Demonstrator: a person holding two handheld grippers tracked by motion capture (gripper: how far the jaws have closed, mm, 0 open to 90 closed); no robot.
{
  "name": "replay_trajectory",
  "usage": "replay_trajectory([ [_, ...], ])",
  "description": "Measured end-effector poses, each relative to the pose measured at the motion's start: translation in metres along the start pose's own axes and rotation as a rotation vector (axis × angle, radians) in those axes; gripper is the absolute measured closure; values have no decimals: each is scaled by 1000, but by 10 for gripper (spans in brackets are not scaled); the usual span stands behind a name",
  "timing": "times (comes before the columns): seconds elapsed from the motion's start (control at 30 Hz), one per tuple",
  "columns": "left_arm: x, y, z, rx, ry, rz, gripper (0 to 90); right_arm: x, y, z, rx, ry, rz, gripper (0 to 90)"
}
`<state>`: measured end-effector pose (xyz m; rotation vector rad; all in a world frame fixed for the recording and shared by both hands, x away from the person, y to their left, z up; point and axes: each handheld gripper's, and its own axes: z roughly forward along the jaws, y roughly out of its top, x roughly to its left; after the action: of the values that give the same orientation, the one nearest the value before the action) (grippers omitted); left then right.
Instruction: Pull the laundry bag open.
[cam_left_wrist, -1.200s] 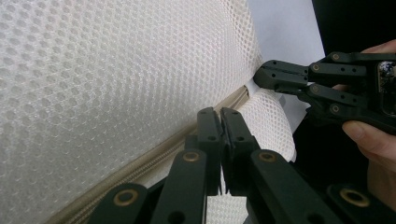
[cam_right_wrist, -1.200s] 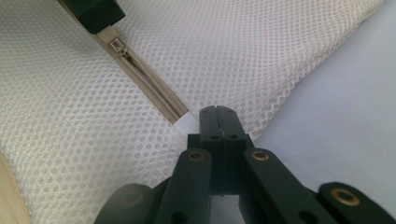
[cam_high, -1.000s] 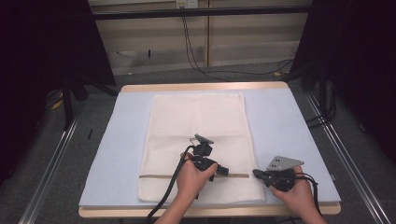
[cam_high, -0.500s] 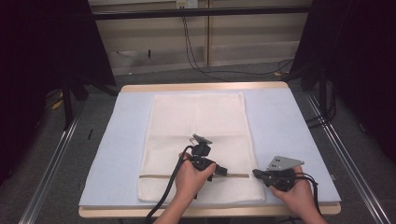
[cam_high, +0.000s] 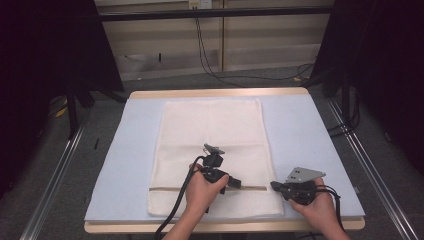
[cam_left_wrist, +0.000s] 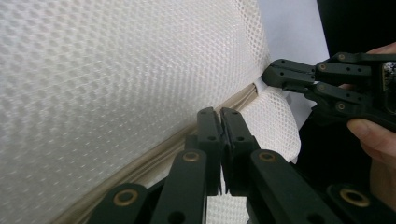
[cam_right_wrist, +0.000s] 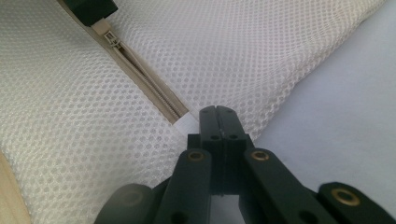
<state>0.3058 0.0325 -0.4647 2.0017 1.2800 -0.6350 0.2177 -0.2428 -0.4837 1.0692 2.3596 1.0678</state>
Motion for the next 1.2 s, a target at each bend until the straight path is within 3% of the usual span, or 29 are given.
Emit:
replay_trajectory([
  [0.4, 1, 0, -3, -3, 22, 10, 877, 0, 0, 0, -1, -1, 1, 900],
  [0.6, 0, 0, -3, 0, 6, 6, 877, 0, 0, 0, -1, -1, 2, 900],
  [0.9, 1, 0, -3, -3, 25, 12, 877, 0, 0, 0, 0, -1, 3, 900],
  [1.0, 1, -1, -5, -8, 3, 1, 877, 0, 0, 0, -1, -1, 5, 900],
  [1.07, 1, -1, -6, -5, 24, 10, 877, 0, 0, 0, 0, -1, 6, 900],
  [1.2, 3, -1, -8, 2, 11, 8, 877, 0, 0, 0, 0, -1, 8, 900],
])
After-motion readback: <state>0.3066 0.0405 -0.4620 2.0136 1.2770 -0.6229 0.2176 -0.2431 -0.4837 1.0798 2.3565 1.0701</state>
